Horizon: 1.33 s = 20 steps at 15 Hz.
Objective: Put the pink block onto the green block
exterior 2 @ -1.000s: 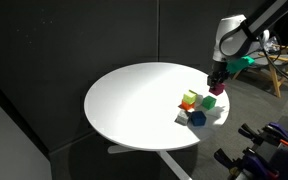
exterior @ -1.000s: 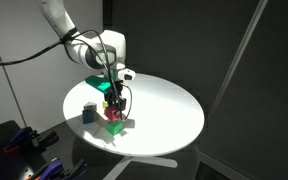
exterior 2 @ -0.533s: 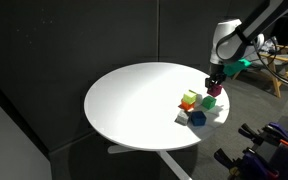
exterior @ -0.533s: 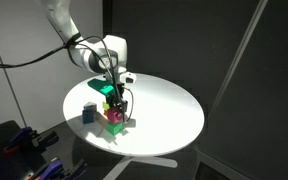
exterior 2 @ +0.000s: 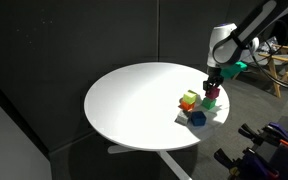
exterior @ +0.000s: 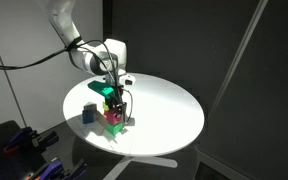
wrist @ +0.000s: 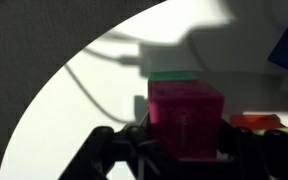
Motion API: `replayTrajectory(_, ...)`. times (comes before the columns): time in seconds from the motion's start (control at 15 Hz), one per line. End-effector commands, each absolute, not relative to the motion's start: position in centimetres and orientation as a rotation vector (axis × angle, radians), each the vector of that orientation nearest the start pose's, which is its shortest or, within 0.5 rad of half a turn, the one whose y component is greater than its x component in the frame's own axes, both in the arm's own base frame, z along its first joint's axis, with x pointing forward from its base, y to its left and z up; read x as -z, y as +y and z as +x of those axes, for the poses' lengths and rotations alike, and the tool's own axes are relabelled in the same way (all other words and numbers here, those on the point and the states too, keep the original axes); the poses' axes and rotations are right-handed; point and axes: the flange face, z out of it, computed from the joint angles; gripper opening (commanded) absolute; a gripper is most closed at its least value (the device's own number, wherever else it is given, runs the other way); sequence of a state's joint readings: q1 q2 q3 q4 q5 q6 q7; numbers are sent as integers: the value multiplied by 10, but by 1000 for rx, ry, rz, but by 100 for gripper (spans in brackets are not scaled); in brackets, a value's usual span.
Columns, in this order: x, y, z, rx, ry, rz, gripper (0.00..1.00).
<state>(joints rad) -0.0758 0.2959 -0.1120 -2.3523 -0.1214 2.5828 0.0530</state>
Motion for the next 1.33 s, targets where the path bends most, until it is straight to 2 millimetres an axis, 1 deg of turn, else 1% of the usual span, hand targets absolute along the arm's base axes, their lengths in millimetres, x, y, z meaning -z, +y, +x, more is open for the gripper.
replayTrajectory(0.0, -198, -93, 505, -99, 212, -3225, 25)
replayTrajectory(0.47, -189, -94, 508, -116, 202, -3227, 25)
replayTrajectory(0.53, -189, -94, 508, -118, 200, -3228, 27)
replayTrajectory(0.6, -188, -94, 508, -123, 198, -3228, 75)
replayTrajectory(0.73, -187, -94, 507, -129, 195, -3228, 76)
replayTrajectory(0.8, -187, -94, 506, -133, 197, -3232, 83)
replayTrajectory(0.87, -187, -94, 505, -135, 193, -3233, 92)
replayTrajectory(0.93, -187, -94, 504, -138, 189, -3232, 99)
replayTrajectory(1.27, -197, -93, 498, -142, 182, -3231, 100)
